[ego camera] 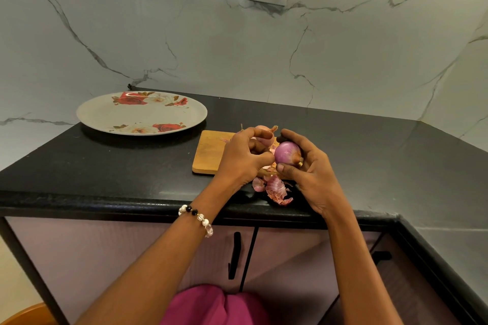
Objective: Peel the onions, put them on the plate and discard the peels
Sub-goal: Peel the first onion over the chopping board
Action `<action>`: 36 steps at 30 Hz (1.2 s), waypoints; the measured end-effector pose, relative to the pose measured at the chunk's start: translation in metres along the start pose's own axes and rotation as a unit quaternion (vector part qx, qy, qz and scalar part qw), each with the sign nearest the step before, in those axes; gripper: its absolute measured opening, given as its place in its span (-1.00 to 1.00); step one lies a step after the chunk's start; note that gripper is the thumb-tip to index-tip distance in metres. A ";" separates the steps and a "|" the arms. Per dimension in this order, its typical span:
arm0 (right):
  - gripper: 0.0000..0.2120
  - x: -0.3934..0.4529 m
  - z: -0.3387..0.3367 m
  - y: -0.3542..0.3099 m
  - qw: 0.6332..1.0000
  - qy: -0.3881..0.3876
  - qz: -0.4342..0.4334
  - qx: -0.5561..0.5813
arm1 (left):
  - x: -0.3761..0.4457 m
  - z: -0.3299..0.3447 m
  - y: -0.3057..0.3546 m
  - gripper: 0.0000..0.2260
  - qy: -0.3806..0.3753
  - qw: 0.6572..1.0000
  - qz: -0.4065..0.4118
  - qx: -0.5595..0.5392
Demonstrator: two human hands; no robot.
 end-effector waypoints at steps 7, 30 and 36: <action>-0.38 0.000 -0.003 0.000 1.000 0.025 0.006 -0.003 | 0.001 -0.001 -0.003 -0.66 -0.003 1.000 -0.008 -0.009; -0.38 -0.002 0.000 -0.004 1.000 0.018 -0.001 -0.005 | -0.001 -0.001 0.001 -0.64 0.011 1.000 0.011 0.007; -0.39 -0.002 -0.003 -0.004 0.999 0.034 0.003 0.017 | 0.000 -0.002 -0.001 -0.71 0.023 1.000 -0.001 0.001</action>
Point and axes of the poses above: each hand's wrist, its own x-axis towards the middle knuckle, its own z-axis out of the palm, y = z × x, the point moved 4 cm from there along x, towards the middle knuckle
